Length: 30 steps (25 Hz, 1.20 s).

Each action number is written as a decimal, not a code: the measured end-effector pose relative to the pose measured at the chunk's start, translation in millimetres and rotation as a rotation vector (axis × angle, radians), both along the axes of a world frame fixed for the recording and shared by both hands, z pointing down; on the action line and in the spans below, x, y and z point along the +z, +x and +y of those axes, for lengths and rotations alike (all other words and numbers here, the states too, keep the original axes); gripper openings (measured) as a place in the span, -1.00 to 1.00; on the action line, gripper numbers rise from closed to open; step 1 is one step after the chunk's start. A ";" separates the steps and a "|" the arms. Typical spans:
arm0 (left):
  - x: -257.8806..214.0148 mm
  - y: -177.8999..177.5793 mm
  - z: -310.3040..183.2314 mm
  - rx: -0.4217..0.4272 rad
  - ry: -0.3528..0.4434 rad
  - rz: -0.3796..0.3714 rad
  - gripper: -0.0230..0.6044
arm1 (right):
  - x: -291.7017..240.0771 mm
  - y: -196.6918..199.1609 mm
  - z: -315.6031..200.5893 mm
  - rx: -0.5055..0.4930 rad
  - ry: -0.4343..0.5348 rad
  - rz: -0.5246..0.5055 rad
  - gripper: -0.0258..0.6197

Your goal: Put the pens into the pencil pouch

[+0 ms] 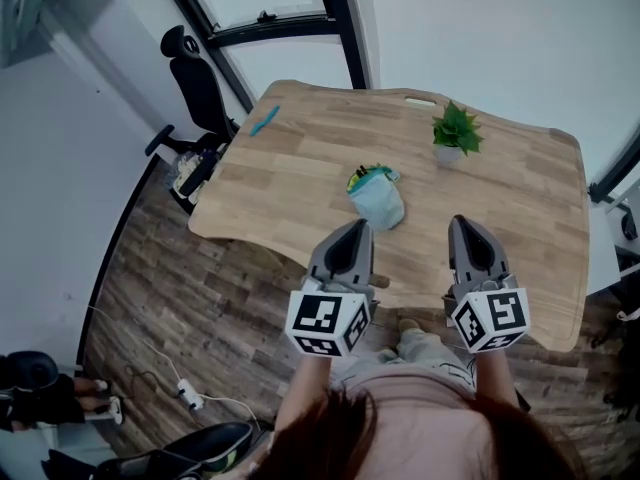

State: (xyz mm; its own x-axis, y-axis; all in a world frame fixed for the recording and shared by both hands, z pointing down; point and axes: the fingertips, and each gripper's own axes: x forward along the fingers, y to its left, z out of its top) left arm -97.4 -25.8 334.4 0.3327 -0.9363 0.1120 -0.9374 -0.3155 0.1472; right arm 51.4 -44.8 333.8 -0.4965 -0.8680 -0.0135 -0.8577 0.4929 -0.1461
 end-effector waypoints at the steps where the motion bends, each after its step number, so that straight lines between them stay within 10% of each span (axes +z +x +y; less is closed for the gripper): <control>1: -0.9 -0.8 4.7 0.005 0.001 -0.002 -0.92 | -1.6 0.1 4.2 0.008 0.000 -0.008 -0.92; 30: -0.6 -4.1 87.8 0.044 0.031 -0.042 -0.92 | -16.9 -15.1 85.4 0.023 0.063 0.135 -0.92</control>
